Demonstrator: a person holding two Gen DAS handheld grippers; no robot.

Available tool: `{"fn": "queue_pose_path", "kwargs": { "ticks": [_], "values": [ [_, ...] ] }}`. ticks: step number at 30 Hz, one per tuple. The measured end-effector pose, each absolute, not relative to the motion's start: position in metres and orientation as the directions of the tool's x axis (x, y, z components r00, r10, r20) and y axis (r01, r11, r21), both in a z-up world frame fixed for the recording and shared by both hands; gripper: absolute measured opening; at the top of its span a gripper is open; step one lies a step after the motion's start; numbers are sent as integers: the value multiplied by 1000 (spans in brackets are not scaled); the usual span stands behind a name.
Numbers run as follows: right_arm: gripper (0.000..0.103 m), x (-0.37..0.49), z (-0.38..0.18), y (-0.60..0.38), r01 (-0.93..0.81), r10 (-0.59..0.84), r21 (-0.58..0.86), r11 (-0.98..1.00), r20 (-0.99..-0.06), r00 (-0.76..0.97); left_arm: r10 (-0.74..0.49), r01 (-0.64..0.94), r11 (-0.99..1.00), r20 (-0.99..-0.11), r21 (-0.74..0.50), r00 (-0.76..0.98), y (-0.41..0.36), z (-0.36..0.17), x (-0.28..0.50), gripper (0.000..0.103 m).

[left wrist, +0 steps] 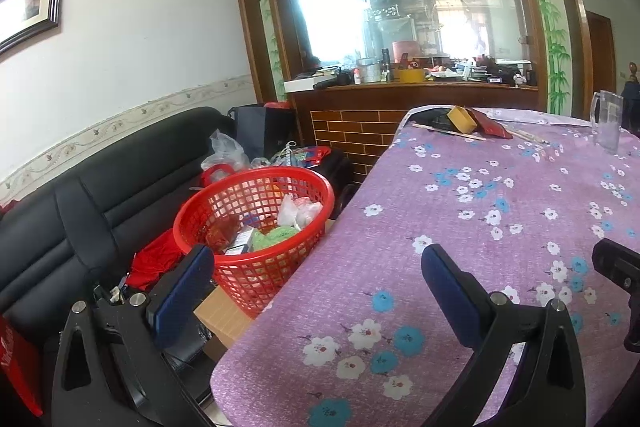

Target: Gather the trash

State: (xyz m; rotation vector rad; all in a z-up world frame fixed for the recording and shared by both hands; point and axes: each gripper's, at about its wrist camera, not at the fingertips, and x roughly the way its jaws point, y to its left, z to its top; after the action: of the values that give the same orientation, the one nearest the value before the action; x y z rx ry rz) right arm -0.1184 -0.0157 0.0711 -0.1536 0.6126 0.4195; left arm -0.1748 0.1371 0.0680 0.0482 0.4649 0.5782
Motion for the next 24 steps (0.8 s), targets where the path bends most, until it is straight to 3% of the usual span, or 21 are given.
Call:
{"fn": "queue_pose_path", "kwargs": {
  "ticks": [24],
  "values": [
    [103,-116,77,-9,-420,329,-35,907,-565,757,552,-535,828,-399,166,732,145,65,-176,103]
  ]
}}
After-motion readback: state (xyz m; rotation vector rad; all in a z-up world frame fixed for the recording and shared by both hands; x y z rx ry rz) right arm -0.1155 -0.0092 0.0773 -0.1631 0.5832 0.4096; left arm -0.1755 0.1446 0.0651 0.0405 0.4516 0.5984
